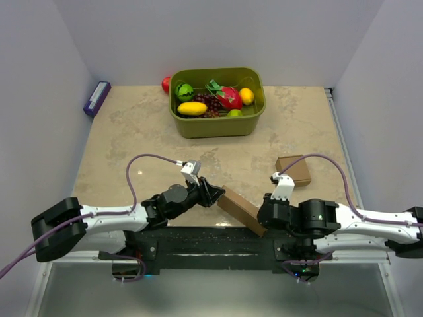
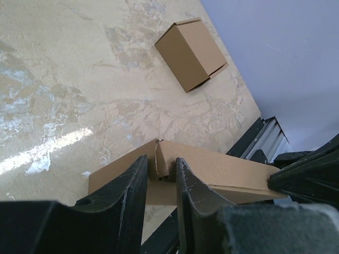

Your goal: Fold the paper box

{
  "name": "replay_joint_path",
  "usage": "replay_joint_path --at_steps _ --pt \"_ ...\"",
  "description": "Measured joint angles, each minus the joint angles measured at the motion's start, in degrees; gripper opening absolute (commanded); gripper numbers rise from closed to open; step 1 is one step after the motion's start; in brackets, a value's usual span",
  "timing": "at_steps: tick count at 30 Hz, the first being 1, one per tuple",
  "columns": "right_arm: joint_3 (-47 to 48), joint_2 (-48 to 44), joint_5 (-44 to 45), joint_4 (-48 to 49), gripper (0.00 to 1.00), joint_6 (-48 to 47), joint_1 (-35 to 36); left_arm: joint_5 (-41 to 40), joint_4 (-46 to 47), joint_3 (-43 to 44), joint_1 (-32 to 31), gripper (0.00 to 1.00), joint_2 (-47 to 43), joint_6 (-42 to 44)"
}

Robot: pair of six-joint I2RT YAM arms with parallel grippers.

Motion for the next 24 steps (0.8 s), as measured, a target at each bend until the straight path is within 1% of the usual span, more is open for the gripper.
replay_joint_path --at_steps 1,4,5,8,11,14,18,24 --pt "0.3 0.3 0.0 0.0 0.31 0.0 0.0 -0.2 -0.1 0.0 -0.1 0.28 -0.2 0.2" --pt "3.2 4.0 0.1 -0.4 0.47 -0.9 0.0 -0.2 -0.1 -0.2 -0.2 0.28 -0.7 0.5" --pt "3.6 4.6 0.0 -0.5 0.57 -1.0 0.0 -0.2 -0.1 -0.3 -0.3 0.28 -0.9 0.8" --pt "8.7 9.3 0.9 -2.2 0.70 -2.7 0.0 -0.2 0.0 -0.8 -0.4 0.28 -1.6 1.4" --pt "13.4 12.2 2.6 -2.8 0.73 -5.7 0.0 -0.2 -0.1 -0.9 -0.5 0.28 -1.8 1.9" --pt "15.9 12.9 3.8 -2.8 0.74 -8.5 0.0 -0.2 -0.1 -0.9 -0.5 0.28 -1.9 2.0" --pt "16.0 13.3 4.0 -3.3 0.78 -11.7 0.0 -0.2 -0.3 -0.9 -0.6 0.28 -2.1 2.3" --pt "13.8 15.3 1.4 -2.1 0.80 -17.9 0.0 -0.2 -0.5 -0.9 -0.6 0.28 -2.2 2.4"
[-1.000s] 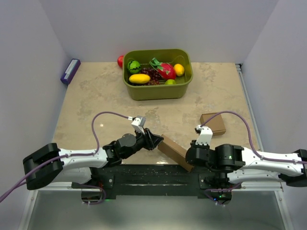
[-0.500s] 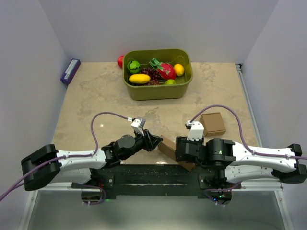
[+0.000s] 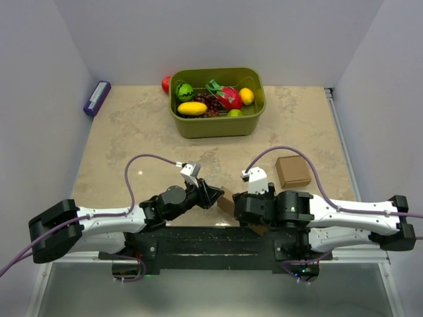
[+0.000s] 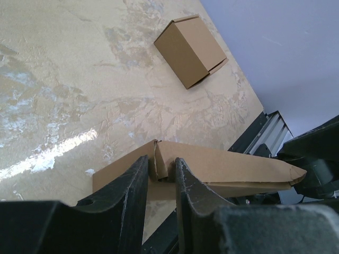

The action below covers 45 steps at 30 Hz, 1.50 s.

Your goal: Fold the paper box

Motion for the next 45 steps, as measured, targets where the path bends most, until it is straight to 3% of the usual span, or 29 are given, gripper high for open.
replay_joint_path --at_steps 7,12,14,22,26,29,34,39,45 --pt "-0.8 6.3 0.7 1.9 0.85 -5.0 0.1 0.0 -0.1 0.0 0.0 0.28 0.0 0.1" --pt "-0.8 10.4 2.6 3.6 0.83 -8.4 0.1 0.1 0.0 0.0 0.0 0.28 -0.1 0.9" --pt "-0.9 12.3 3.4 4.4 0.78 -9.7 0.1 0.1 0.1 -0.1 0.0 0.28 -0.2 1.1" --pt "-0.6 17.8 5.8 5.5 0.36 -12.7 0.3 0.3 -0.4 -0.8 -0.3 0.34 -2.0 2.9" --pt "-0.5 17.8 6.2 6.3 0.26 -14.4 0.9 0.0 -3.7 -0.9 -0.3 0.57 -3.5 5.0" --pt "-0.5 17.8 6.3 6.6 0.21 -14.8 0.4 0.0 -9.2 -1.7 -0.3 0.68 -4.2 6.1" --pt "0.2 19.0 6.4 6.5 0.21 -15.0 -0.5 0.0 -16.2 -1.0 2.1 0.73 -9.8 7.7" --pt "2.3 22.2 7.4 6.4 0.21 -15.9 -5.0 0.3 -23.6 2.7 8.8 0.76 -17.7 9.7" --pt "11.8 35.6 13.6 2.9 0.21 -16.8 -10.6 1.5 -33.9 10.2 17.8 0.78 -24.5 13.9"
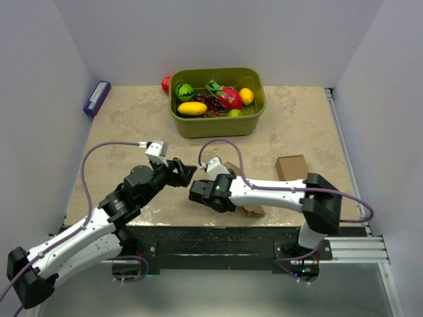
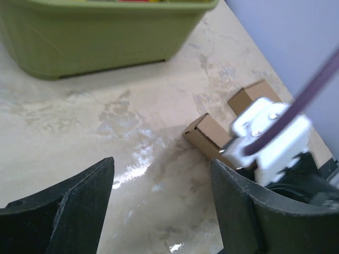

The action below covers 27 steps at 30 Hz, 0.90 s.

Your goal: Fold the paper box

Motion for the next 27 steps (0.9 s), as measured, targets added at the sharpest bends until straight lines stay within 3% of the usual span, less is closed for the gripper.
replay_joint_path --at_steps 6,10,11,14,19,24,27 --pt "4.9 12.9 8.1 0.3 0.23 -5.7 -5.9 0.1 -7.6 7.8 2.6 0.79 -1.9 5.2" --pt "4.8 17.6 11.2 2.6 0.53 -10.3 -11.5 -1.0 -11.6 10.1 2.8 0.81 -2.6 8.3" --pt "4.8 18.1 11.5 3.2 0.74 -10.9 -12.2 -1.4 -12.2 10.3 2.8 0.81 -2.7 9.0" --pt "4.8 18.6 8.4 7.4 0.90 -12.7 -14.1 -2.7 -14.5 10.3 3.0 0.84 -2.6 10.6" --pt "4.6 14.5 0.4 14.1 0.98 -16.9 -13.6 -3.5 -15.6 10.3 4.5 0.87 -2.0 12.1" --pt "2.8 2.0 -10.9 23.5 0.99 -21.5 -13.8 -1.0 -14.9 10.2 9.6 0.90 0.2 12.7" --pt "0.3 -5.2 -18.3 30.3 0.99 -23.1 -16.9 1.0 -13.9 9.9 12.2 0.97 1.1 12.8"
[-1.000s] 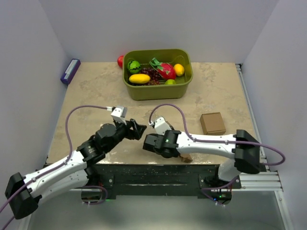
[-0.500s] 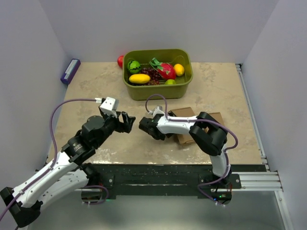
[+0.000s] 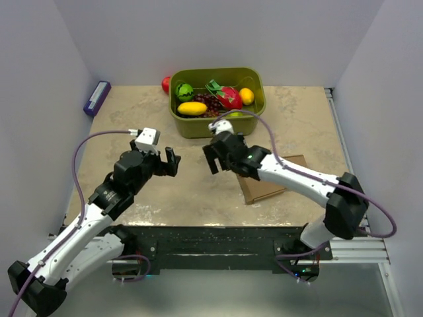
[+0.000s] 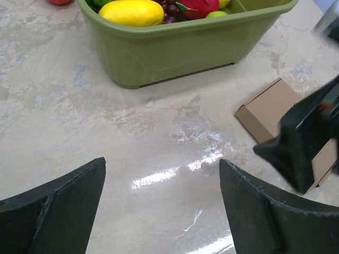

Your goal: Fold the paper box

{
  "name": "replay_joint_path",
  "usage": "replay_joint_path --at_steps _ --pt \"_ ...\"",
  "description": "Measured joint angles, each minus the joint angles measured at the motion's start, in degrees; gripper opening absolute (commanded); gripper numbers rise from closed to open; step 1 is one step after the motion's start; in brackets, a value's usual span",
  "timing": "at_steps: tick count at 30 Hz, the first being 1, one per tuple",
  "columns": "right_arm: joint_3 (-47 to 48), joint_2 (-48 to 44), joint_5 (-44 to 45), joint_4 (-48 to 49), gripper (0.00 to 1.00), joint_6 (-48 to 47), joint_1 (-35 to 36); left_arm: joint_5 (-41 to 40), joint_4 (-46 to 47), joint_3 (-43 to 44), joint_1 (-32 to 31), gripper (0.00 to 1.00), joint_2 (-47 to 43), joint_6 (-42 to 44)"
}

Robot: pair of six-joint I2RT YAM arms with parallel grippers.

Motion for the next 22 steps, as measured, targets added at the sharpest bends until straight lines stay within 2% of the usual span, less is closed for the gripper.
replay_joint_path --at_steps 5,9,12,16,22 --pt "-8.2 -8.3 -13.8 12.8 0.99 -0.6 -16.0 2.1 1.5 -0.4 1.2 1.00 -0.4 1.2" --pt "-16.4 -14.5 -21.6 19.4 0.99 -0.1 -29.1 2.4 1.6 -0.1 1.2 1.00 -0.3 1.3" --pt "-21.1 -20.1 -26.2 23.2 0.99 0.5 -36.1 2.0 0.7 1.2 1.2 1.00 1.3 1.3" --pt "-24.6 -27.6 -29.7 27.5 0.99 0.7 -41.7 0.7 0.0 1.9 1.3 1.00 1.7 1.4" --pt "-25.7 -31.7 -31.5 31.3 0.99 0.5 -42.7 0.2 0.2 1.9 1.3 1.00 1.0 1.4"
